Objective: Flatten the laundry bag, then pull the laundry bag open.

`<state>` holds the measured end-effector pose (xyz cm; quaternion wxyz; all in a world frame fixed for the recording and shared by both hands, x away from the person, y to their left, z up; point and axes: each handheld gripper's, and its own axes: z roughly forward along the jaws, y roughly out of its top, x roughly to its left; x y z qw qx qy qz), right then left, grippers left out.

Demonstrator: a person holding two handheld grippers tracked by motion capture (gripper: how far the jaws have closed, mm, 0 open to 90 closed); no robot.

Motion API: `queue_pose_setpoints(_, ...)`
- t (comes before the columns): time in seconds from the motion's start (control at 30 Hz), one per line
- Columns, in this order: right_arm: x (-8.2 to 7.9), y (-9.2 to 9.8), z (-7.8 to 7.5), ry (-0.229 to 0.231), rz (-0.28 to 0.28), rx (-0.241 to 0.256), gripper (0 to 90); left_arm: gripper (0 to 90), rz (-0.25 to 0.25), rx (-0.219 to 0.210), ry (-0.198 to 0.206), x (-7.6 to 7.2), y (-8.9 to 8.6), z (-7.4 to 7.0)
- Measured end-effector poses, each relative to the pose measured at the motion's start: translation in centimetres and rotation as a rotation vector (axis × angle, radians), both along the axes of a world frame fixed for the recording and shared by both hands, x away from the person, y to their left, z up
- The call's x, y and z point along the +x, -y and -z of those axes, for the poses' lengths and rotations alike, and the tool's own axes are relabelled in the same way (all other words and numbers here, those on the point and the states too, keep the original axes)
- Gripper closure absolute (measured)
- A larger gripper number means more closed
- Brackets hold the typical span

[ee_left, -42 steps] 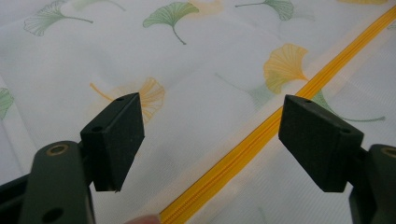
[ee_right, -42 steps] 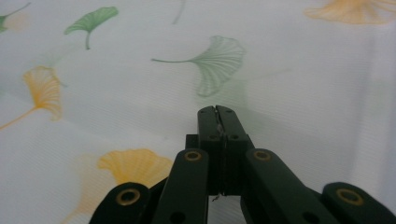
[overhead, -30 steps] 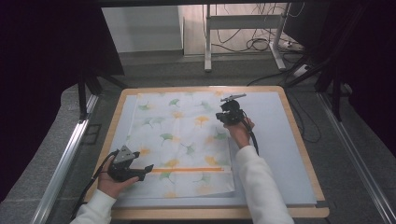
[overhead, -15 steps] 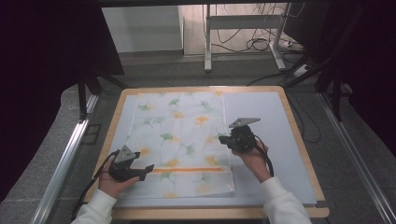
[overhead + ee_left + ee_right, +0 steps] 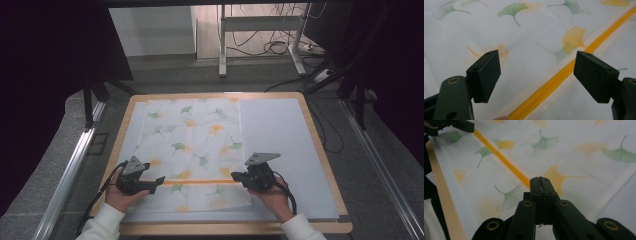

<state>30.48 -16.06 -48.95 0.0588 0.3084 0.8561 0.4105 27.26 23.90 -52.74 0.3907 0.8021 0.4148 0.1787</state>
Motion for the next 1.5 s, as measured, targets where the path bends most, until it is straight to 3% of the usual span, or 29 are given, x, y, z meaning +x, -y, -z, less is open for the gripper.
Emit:
queue_pose_setpoints(0.3,-2.0,0.4,0.9,-0.028,-0.015,-0.008,89.2,21.8,0.021,0.006,0.026,-0.3,0.7,-0.4)
queue_pose_setpoints(0.5,-2.6,1.2,1.2,-0.041,0.011,-0.013,89.1,22.9,0.036,-0.006,0.035,-0.3,1.3,-0.7)
queue_pose_setpoints(0.8,-3.0,1.7,1.1,-0.032,0.032,-0.009,89.1,23.3,0.093,-0.035,-0.01,0.0,1.9,-1.0)
queue_pose_setpoints(1.17,-3.1,1.3,1.5,-0.046,0.026,-0.034,89.0,25.6,0.223,-0.017,-0.081,1.2,4.3,-1.7)
queue_pose_setpoints(1.5,-3.2,1.5,1.8,-0.052,0.041,-0.052,88.8,27.0,0.309,-0.005,-0.1,2.2,7.1,-2.0)
